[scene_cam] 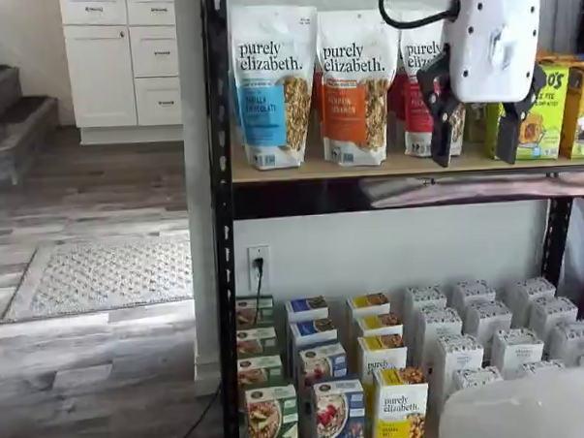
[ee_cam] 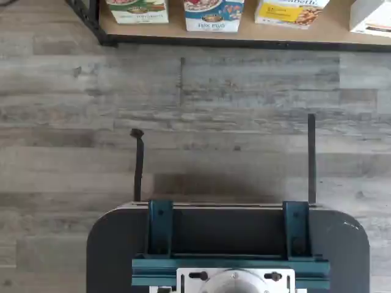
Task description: Pick up the blue and white box that is on the bottom shelf, the second box from the left
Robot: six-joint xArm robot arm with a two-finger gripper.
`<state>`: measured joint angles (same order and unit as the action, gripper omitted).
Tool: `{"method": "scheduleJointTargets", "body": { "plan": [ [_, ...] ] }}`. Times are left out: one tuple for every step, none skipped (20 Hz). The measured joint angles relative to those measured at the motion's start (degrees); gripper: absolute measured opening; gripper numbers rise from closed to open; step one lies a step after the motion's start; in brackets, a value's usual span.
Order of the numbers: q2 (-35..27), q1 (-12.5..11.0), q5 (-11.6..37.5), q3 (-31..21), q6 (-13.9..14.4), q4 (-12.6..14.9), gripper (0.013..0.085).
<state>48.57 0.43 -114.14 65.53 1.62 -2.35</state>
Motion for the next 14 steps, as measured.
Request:
{"method": "scheduleJointTargets", "body": {
  "plan": [
    [0.4,0.5,0.6,-0.3,0.2,0.5,0.085],
    [0.8,0.9,1.4,-0.7,0.5,1.0,0.085],
    [1.0,0.8,1.8,-0.9,0.4,0.8,0.085],
    [1.1,0.7,2.0,-1.0,0.4,0.7,0.085],
    [1.1,0.9,2.0,-1.0,0.6,0.8,0.085],
    [1.1,1.2,2.1,-1.0,0.7,1.0,0.085],
    [1.1,1.3,2.2,-1.1,0.8,1.1,0.085],
    [1.1,1.3,2.4,-1.3,0.9,1.1,0.085],
    [1.2,1.3,2.7,-1.6,0.9,0.9,0.085],
    [1.3,1.5,3.0,-1.9,1.1,1.0,0.085],
    [1.3,1.8,3.3,-2.1,1.3,1.2,0.085],
    [1.3,2.2,3.5,-2.4,1.6,1.5,0.085],
    [1.3,2.6,3.9,-2.7,1.9,1.8,0.085],
    [1.2,3.2,4.1,-3.0,2.3,2.3,0.085]
  ]
}}
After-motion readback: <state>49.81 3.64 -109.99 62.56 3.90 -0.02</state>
